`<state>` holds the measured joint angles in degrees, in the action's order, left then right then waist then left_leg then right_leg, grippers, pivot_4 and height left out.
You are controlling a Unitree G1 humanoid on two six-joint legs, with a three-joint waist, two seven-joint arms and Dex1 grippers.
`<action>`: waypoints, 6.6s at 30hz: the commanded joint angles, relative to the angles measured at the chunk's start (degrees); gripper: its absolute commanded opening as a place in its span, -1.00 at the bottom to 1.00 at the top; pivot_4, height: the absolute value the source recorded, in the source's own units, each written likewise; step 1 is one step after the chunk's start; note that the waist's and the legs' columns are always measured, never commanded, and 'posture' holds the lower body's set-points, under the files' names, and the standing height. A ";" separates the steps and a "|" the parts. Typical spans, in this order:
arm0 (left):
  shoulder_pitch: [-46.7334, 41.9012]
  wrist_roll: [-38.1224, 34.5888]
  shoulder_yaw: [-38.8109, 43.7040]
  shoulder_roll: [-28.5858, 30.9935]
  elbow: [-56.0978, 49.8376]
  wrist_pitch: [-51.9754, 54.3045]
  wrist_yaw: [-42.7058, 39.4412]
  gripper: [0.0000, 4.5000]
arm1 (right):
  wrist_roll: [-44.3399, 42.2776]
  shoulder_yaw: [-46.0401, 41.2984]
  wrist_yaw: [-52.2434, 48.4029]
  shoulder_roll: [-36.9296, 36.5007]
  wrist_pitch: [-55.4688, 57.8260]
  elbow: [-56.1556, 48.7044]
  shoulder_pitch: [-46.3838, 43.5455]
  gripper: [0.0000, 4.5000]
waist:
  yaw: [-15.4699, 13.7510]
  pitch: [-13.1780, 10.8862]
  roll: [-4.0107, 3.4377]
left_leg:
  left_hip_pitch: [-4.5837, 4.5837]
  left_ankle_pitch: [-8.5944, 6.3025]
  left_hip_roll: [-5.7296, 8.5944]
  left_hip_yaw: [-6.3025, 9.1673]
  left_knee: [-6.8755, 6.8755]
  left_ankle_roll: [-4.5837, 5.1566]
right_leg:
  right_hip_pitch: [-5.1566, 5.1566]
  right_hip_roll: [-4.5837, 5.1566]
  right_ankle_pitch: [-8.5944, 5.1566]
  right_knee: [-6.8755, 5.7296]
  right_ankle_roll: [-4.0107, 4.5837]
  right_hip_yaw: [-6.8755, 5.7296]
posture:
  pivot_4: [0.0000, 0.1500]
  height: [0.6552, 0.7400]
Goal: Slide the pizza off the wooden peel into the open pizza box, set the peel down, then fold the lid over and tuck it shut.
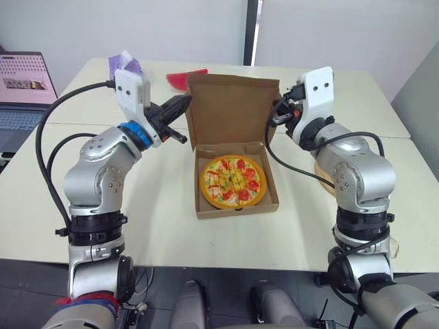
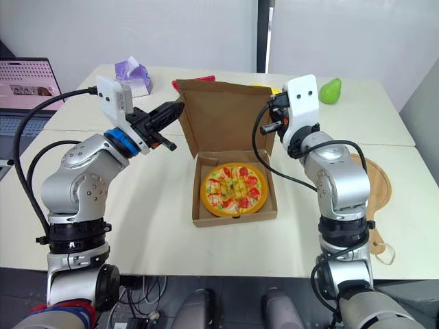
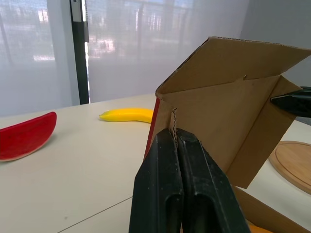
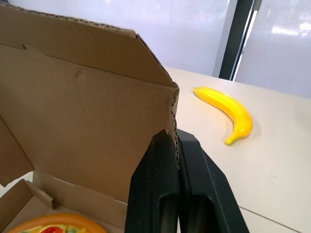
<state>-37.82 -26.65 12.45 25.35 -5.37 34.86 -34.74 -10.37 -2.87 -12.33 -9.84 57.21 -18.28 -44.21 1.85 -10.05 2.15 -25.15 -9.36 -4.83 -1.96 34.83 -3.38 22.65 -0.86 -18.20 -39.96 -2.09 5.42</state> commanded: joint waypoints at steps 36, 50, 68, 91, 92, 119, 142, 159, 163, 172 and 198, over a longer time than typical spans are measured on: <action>4.80 1.52 -3.98 -2.57 -6.34 -9.84 1.09 -1.00 | -2.71 -1.55 7.00 11.83 8.78 -4.17 -7.38 -0.98 | 0.08 0.00 0.00 | -0.05 0.00 0.00 0.00 -0.06 0.00 | 0.07 0.00 0.00 0.02 0.01 0.00 | 1.00 1.00; 14.02 -1.67 -2.72 0.02 -16.87 -6.32 0.82 -1.00 | -4.88 -5.09 8.66 20.04 20.75 -17.07 2.81 -0.98 | 0.54 0.03 0.00 | -0.08 -0.01 -0.02 0.02 -0.08 0.00 | 0.11 0.01 0.00 0.02 0.01 -0.01 | 1.00 1.00; 30.02 0.22 -3.58 -0.85 -26.69 -10.35 3.93 -1.00 | -9.35 -3.25 5.64 16.91 20.72 -22.74 13.21 -0.98 | 1.33 0.08 0.04 | 0.00 0.00 -0.01 0.10 -0.10 0.00 | -0.02 0.03 -0.05 0.11 0.02 -0.05 | 1.00 1.00; 12.11 -6.57 -4.87 -8.37 -23.35 2.04 13.65 -1.00 | -9.38 -3.61 5.83 14.61 18.37 -20.29 11.61 -0.98 | 2.21 0.08 0.06 | 0.02 -0.01 0.01 0.17 -0.18 0.00 | -0.03 -0.02 -0.15 0.11 -0.07 -0.05 | 1.00 1.00; 11.55 -6.82 -4.42 -8.88 -22.89 2.38 14.28 -1.00 | -9.32 -3.66 5.83 14.44 18.22 -20.07 11.34 -0.98 | 2.19 0.09 0.07 | 0.02 0.00 0.02 0.17 -0.15 0.00 | -0.05 0.00 -0.15 0.11 -0.09 -0.06 | 1.00 1.00; 1.09 -10.42 0.70 1.21 -1.57 6.19 3.05 -1.00 | -6.30 -0.46 4.02 5.26 2.36 3.23 -3.13 -0.98 | 0.25 0.08 0.07 | 0.02 -0.01 0.04 0.20 -0.20 0.01 | -0.24 0.06 -0.06 0.48 -0.01 -0.24 | 1.00 1.00; -15.81 -6.78 -0.88 8.65 22.98 4.79 -13.12 -1.00 | -4.24 -1.32 4.62 3.80 -7.04 17.08 -11.07 -0.98 | 0.42 0.07 0.05 | -0.27 0.00 0.04 0.09 -0.54 0.00 | 0.27 0.05 -0.04 0.49 0.02 -0.11 | 1.00 1.00; -18.14 -7.39 0.07 5.82 21.88 7.90 -8.07 -1.00 | -2.99 -1.27 4.71 4.14 -14.27 26.32 -14.07 -0.98 | 0.09 0.06 0.05 | -0.76 0.03 0.04 0.09 -0.13 -0.02 | 0.79 0.03 -0.04 0.00 0.02 -0.11 | 1.00 1.00; -19.05 -7.56 0.61 5.15 23.76 8.14 -7.80 -1.00 | -2.56 -1.20 4.48 4.44 -15.56 28.32 -14.54 -0.98 | 0.09 0.06 0.05 | -0.76 0.03 0.04 0.09 -0.13 -0.02 | 0.78 0.04 -0.04 -0.01 0.02 -0.11 | 1.00 1.00; -23.89 -4.30 -0.06 4.37 31.31 4.04 -9.14 -1.00 | -2.00 -2.04 4.68 4.50 -18.67 34.07 -16.66 -0.98 | 0.19 0.06 0.05 | -0.75 0.02 0.05 0.10 -0.07 -0.02 | 0.77 0.02 -0.04 -0.03 0.02 -0.11 | 1.00 1.00; -8.84 -8.96 3.85 3.35 6.29 12.64 -2.49 -1.00 | -2.05 -0.63 4.11 5.40 -15.77 27.49 -13.74 -0.98 | 0.44 0.06 0.04 | -0.76 0.04 0.01 0.09 -0.02 -0.04 | 0.78 0.03 -0.03 -0.12 0.03 -0.06 | 1.00 1.00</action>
<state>-46.55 -34.03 16.20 28.01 5.53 47.47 -37.03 -11.77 -4.47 -7.47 -4.72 41.32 13.23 -57.20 2.29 -9.99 2.18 -25.90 -9.32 -4.81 -1.87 34.83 -3.42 23.43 -0.83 -18.23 -40.09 -2.06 5.35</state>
